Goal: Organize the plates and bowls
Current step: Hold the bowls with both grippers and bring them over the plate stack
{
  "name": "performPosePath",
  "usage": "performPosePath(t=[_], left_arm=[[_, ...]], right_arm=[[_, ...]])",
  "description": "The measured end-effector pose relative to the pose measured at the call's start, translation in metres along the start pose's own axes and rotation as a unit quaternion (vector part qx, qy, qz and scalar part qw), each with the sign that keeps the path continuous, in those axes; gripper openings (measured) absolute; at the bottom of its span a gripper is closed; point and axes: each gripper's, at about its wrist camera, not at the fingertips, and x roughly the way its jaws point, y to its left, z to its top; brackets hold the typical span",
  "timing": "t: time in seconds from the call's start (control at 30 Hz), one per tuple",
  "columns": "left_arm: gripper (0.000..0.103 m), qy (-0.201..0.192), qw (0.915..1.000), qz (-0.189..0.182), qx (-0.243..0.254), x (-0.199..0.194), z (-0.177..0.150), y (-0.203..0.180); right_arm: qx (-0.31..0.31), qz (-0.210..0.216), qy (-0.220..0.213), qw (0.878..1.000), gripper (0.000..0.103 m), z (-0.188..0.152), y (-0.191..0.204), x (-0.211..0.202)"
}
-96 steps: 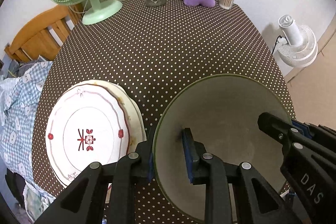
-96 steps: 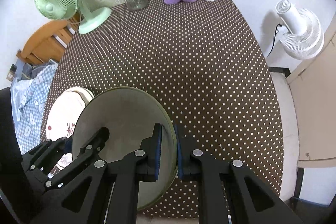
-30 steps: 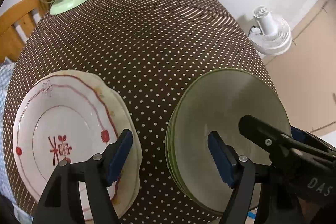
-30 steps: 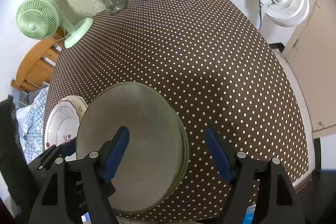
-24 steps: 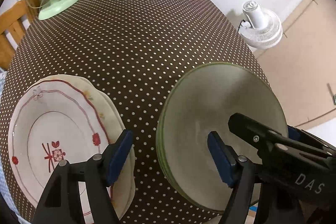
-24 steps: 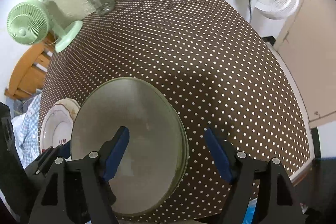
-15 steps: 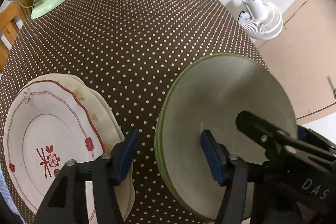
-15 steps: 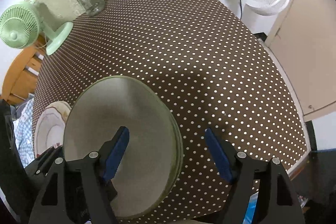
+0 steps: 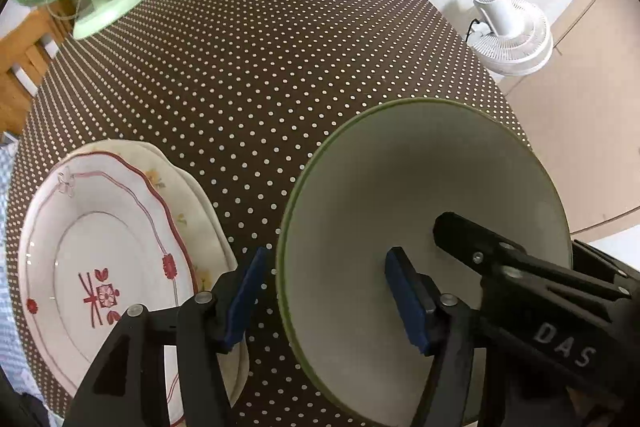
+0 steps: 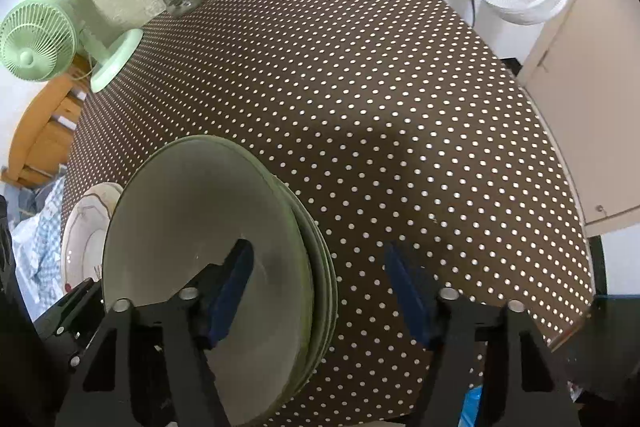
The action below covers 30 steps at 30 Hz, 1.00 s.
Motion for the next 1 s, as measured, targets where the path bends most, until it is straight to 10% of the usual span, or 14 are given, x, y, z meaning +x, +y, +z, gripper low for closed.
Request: performPosePath(t=[0.33,1.0], left_arm=[[0.051,0.001,0.9997,0.016,-0.017,0.002,0.003,-0.006],[0.05,-0.011,0.9955,0.052,-0.078,-0.012,-0.002,-0.02]], right_arm=[[-0.034,0.075,0.031,0.996,0.039,0.01,0.001,0.013],[-0.105,0.083,0.054,0.99,0.039,0.025,-0.005,-0.001]])
